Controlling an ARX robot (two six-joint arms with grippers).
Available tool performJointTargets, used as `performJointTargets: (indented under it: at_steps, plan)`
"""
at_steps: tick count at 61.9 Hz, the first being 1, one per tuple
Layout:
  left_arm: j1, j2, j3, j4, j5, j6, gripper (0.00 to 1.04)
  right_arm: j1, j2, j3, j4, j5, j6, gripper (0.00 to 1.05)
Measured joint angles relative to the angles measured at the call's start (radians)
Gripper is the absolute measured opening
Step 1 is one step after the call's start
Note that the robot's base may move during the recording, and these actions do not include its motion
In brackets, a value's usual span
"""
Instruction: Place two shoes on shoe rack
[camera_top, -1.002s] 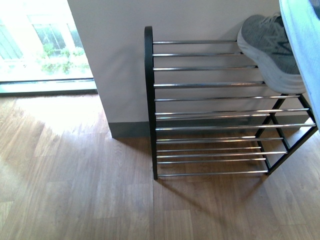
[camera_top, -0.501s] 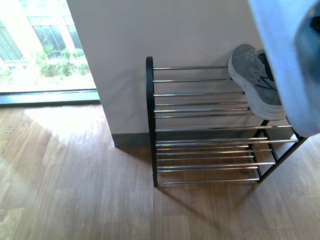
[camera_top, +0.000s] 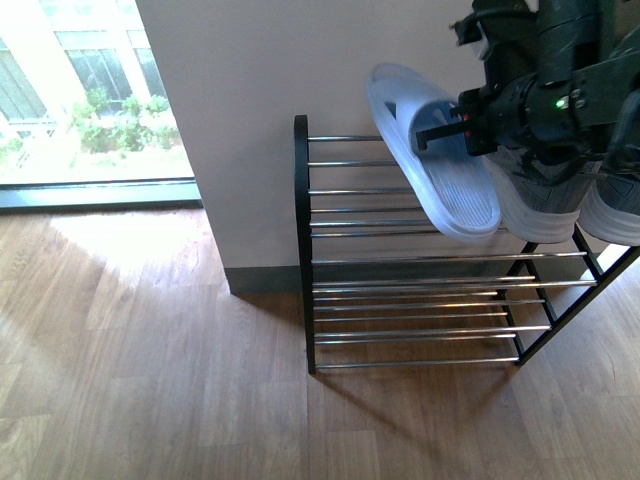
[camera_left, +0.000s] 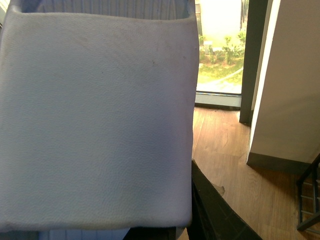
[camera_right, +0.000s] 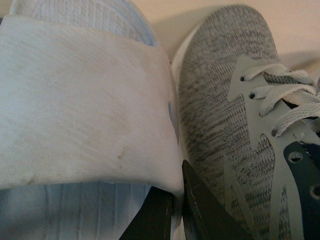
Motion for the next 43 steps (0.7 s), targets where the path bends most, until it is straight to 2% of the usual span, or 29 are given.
performJointTargets:
  at_steps: [8,17,21,27,43]
  plan:
    - [0.000,0.000,0.000,0.000,0.000,0.000,0.02,-0.010,0.065,0.103,-0.035,0.045,-0.002,0.01]
    - [0.000,0.000,0.000,0.000,0.000,0.000,0.02,-0.012,0.094,0.148,-0.023,0.046,-0.035,0.02]
    - [0.000,0.000,0.000,0.000,0.000,0.000,0.02,-0.012,0.092,0.136,0.006,0.032,-0.048,0.12]
    - [0.000,0.000,0.000,0.000,0.000,0.000,0.02,-0.016,0.037,0.055,0.062,-0.015,-0.048,0.33]
    - [0.000,0.000,0.000,0.000,0.000,0.000,0.02,-0.016,-0.164,-0.132,0.117,-0.129,-0.007,0.68]
